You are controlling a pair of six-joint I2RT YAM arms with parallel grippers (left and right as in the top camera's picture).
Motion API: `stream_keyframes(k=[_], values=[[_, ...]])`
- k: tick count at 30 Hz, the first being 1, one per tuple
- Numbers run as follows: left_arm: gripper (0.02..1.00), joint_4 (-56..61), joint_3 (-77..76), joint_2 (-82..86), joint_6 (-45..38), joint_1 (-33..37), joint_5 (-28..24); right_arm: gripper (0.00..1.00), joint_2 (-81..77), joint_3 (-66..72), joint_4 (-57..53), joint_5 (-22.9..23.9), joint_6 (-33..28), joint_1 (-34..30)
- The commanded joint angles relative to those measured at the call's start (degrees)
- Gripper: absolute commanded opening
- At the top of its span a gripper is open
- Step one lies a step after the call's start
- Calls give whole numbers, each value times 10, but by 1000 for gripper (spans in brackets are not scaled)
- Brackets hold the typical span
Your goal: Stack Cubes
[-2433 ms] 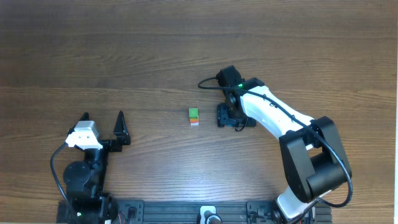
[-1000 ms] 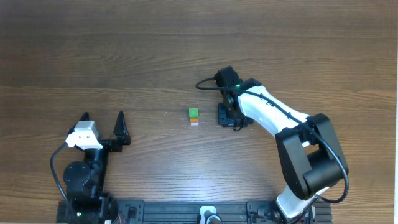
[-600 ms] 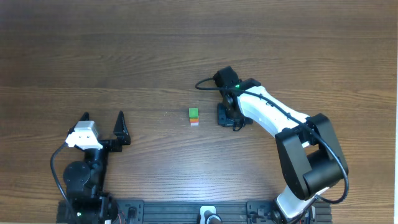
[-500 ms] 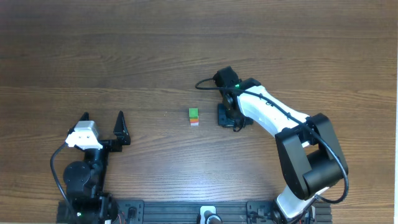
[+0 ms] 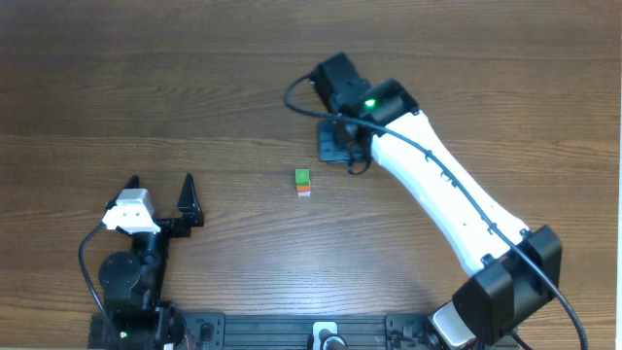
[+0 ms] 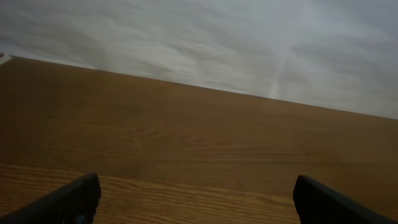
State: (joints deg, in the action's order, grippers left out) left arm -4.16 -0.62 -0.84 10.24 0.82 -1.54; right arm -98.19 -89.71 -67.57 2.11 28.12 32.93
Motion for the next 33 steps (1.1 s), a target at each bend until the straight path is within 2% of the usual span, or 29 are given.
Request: stream_keyframes(k=[1, 12, 33], values=[[1000, -1, 3, 5, -9, 0, -6, 9, 0, -29, -9, 12, 49, 50], [1000, -1, 3, 5, -9, 0, -5, 12, -48, -33, -10, 5, 95, 94], [1000, -1, 3, 5, -9, 0, -5, 12, -108, -59, -10, 5, 99, 109]])
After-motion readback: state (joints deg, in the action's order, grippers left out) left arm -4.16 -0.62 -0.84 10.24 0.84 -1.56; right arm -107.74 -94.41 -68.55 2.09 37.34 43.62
